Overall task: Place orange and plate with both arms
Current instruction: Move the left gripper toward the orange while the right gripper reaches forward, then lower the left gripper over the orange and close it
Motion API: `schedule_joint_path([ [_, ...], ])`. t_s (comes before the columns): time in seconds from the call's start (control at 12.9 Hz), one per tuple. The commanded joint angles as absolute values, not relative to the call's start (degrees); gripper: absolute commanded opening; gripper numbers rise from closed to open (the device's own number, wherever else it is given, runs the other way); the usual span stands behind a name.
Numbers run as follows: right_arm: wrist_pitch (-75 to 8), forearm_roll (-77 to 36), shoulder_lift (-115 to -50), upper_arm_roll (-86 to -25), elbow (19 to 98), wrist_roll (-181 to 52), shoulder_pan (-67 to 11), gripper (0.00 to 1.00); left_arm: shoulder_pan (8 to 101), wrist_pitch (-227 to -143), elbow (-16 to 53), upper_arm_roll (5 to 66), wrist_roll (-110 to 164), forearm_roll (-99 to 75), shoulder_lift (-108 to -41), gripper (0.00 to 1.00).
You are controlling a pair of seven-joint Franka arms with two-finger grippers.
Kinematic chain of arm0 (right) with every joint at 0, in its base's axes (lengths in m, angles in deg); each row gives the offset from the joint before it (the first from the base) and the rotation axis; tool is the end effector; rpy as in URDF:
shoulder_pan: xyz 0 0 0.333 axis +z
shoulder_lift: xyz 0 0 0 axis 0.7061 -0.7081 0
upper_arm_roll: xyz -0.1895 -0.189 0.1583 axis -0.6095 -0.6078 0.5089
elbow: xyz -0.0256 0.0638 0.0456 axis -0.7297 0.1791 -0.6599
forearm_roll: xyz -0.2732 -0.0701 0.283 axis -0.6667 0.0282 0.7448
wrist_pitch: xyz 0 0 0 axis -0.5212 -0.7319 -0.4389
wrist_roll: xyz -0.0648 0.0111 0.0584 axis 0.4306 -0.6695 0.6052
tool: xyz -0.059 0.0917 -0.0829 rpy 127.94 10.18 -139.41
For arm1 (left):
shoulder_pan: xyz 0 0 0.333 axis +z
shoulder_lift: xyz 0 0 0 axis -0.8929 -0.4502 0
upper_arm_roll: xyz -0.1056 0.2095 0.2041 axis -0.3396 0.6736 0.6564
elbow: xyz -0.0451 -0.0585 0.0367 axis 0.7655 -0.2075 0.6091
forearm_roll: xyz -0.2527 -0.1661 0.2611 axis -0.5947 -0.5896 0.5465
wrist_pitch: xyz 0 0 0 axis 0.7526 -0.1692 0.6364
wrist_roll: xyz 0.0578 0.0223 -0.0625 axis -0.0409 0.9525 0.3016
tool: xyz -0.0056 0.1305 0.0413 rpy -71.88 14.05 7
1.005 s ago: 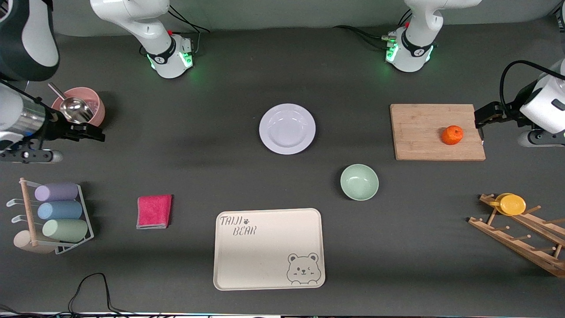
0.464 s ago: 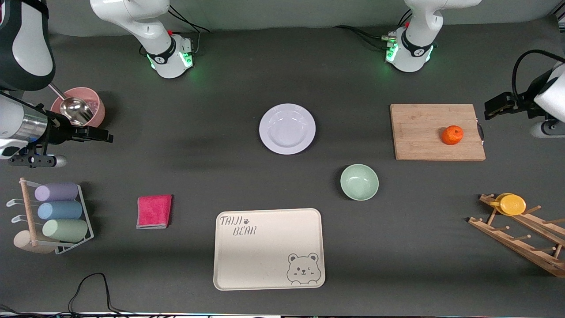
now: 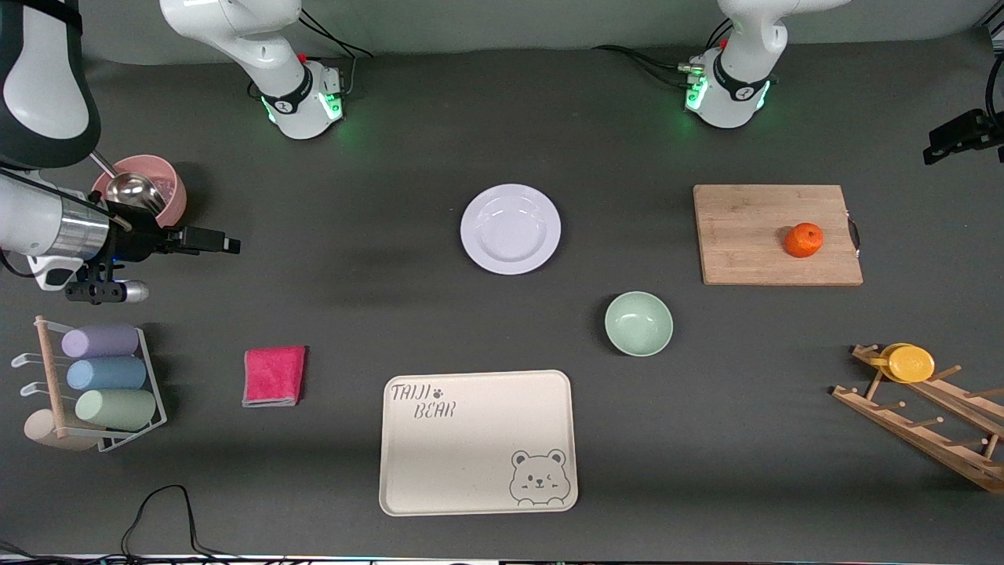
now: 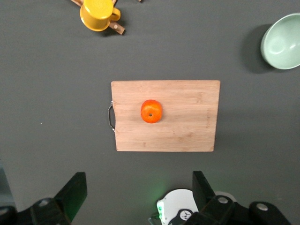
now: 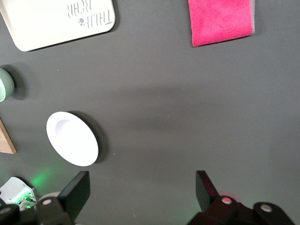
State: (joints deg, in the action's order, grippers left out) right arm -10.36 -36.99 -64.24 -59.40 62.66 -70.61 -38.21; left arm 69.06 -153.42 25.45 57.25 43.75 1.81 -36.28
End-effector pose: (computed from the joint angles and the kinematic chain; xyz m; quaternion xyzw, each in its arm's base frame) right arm 0.5590 0.0230 0.4512 -0.9751 0.0632 0.1279 0.1695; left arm 0.4669 0.0900 0.5661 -0.9969 0.0107 0.0751 0.0213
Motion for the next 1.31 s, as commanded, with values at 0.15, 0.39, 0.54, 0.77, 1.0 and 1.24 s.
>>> schedule_joint_path([
  [0.15,-13.2,-35.2,-63.1,-60.2,66.4,-70.2,-37.1,1.00,69.0,-160.1,36.5,56.6,44.5,3.4,-35.8,1.00],
  [0.39,-17.6,-33.6,-61.1,-60.2,71.1,-70.1,-35.7,1.00,69.6,-169.0,46.9,56.6,44.5,3.4,-35.8,1.00],
  [0.54,-20.8,-33.3,-60.7,-60.1,72.5,-70.2,-34.6,1.00,69.4,-175.9,53.1,56.6,44.4,3.4,-37.6,1.00],
  [0.77,-23.5,-28.5,-61.5,-59.8,73.1,-70.1,-34.2,1.00,70.5,-184.1,58.8,56.7,45.5,3.5,-39.3,1.00],
  [1.0,-24.4,-27.5,-62.8,-57.2,73.1,-70.0,-35.3,1.00,72.5,-196.8,65.6,56.7,45.5,3.6,-41.8,1.00],
  [1.24,-25.2,-27.4,-63.9,-45.9,73.4,-70.1,-44.8,1.00,73.2,-202.6,68.0,56.8,45.5,3.6,-45.5,1.00],
])
